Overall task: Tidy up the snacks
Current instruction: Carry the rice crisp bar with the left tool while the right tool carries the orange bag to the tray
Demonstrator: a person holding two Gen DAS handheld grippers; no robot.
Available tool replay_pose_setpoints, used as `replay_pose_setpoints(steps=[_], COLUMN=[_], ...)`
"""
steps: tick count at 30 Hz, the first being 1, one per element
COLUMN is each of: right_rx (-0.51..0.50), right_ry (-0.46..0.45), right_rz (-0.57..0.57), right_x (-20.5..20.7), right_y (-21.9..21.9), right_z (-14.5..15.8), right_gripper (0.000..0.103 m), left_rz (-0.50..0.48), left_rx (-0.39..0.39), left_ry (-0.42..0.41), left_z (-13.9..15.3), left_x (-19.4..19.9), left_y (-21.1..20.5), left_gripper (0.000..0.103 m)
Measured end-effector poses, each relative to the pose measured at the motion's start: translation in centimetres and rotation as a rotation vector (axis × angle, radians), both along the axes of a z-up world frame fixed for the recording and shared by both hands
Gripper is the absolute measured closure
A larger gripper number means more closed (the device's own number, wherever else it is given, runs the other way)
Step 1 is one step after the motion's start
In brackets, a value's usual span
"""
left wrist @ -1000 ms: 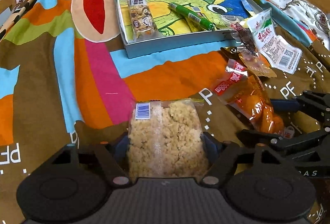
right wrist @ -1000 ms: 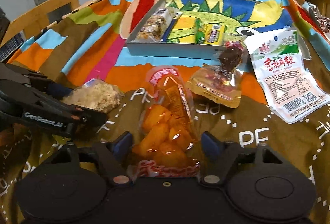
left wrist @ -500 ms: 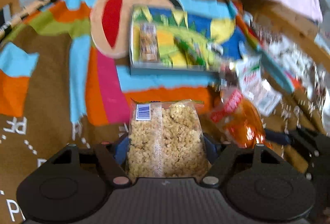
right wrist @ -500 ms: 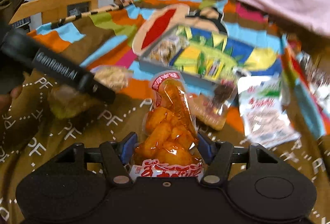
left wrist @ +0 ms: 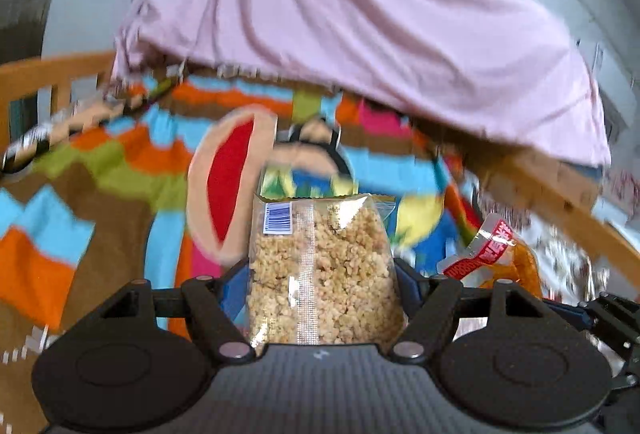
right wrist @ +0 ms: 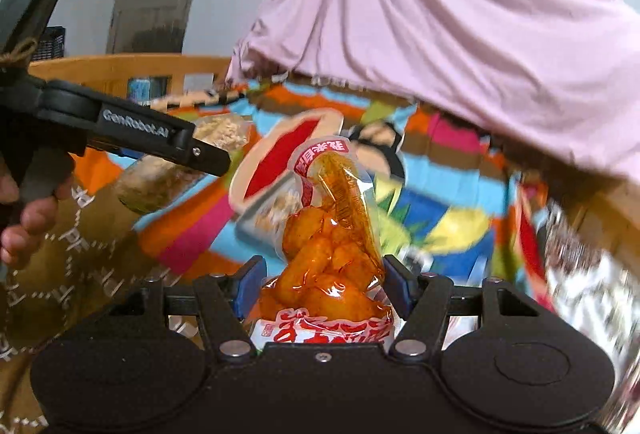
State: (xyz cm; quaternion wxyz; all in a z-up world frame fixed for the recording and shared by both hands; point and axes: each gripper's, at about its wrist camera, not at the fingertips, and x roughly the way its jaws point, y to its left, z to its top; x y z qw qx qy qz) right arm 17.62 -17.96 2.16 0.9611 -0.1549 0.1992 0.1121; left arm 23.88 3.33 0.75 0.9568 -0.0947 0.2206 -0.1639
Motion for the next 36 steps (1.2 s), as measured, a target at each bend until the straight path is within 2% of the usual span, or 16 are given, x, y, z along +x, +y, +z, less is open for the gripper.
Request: replay_pose_setpoints(steps=[3, 7, 11, 14, 18, 23, 28, 36], right_rx=[-0.032, 0.021, 0.123, 0.114, 0.150, 0.162, 0.153, 0.092], right_ry=[-0.050, -0.114, -0.164, -0.165, -0.131, -0.083, -0.001, 0.095], right_rz=[-0.002, -0.061, -0.159, -0.190, -0.244, -0.287, -0.310, -0.348], right_x=[2.0, 5.5, 8.9, 11.8, 16.6, 20.6, 22.6, 24.1], right_y=[-1.3, -3.5, -6.0, -6.9, -7.6, -8.2, -8.0, -7.1], right_z=[1.1, 1.4, 0.5, -0.8, -2.6, -4.9, -7.1, -9.4], right_gripper=[0.038, 0.038, 0.038, 0.038, 0.038, 0.038, 0.038, 0.038], left_rz=[-0.005, 0.002, 0.011, -0.005, -0.034, -0.048, -0.050, -0.089], left_rx=[0.025, 0.003, -0.014, -0.001, 0.095, 0.116, 0.136, 0.266], left_ry=[-0.072, -0.130, -0.165, -0.168, -0.179, -0.145, -0.090, -0.048], left_z=[1.1, 1.6, 0.8, -0.5, -3.0, -6.2, -8.5, -9.6], left_x=[1.6, 4.4, 7.7, 9.8, 12.0, 14.1, 15.4, 15.9], left_y=[-1.5, -3.2, -4.4, -5.4, -7.0, -7.4, -7.8, -10.0], left_gripper=[0.027, 0.027, 0.027, 0.027, 0.027, 0.027, 0.027, 0.027])
